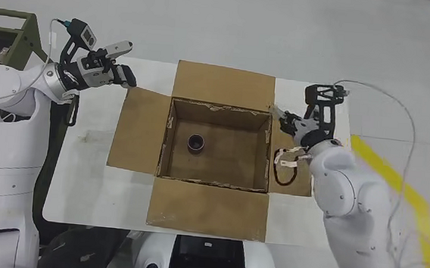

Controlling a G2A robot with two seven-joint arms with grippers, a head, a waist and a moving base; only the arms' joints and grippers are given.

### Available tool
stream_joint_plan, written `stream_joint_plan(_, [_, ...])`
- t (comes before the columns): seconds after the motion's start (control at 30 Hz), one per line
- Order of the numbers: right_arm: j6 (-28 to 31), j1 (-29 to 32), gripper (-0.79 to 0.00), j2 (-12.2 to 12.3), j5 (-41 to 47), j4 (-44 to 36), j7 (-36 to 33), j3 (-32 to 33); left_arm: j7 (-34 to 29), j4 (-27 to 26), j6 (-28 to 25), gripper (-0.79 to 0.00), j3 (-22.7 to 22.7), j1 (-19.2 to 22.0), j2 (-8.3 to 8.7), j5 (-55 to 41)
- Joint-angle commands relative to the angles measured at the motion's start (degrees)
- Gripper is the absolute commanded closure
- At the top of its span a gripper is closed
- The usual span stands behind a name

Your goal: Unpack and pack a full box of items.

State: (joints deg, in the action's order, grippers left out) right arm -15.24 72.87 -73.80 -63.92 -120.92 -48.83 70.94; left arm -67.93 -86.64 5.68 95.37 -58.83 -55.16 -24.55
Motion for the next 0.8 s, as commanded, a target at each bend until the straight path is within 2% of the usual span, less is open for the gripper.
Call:
stream_joint_plan(0.0, [1.7,-1.5,-0.708,-0.3,1.3,0.3,-0.7,-2.7,0.0,0.0,0.0,-0.785,0.0,0.0,0.0,0.0])
stream_joint_plan(0.37, [7.9,-9.1,-0.714,-1.9,5.6,6.0,-2.9,-13.6,0.0,0.0,0.0,-0.785,0.0,0.0,0.0,0.0])
stream_joint_plan(0.57, [12.5,-10.9,-0.708,-2.6,7.4,10.3,-2.7,-18.3,0.0,0.0,0.0,-0.785,0.0,0.0,0.0,0.0])
stream_joint_plan(0.77, [16.1,-11.6,-0.696,-3.0,5.4,13.9,-2.4,-21.7,0.0,0.0,0.0,-0.785,0.0,0.0,0.0,0.0])
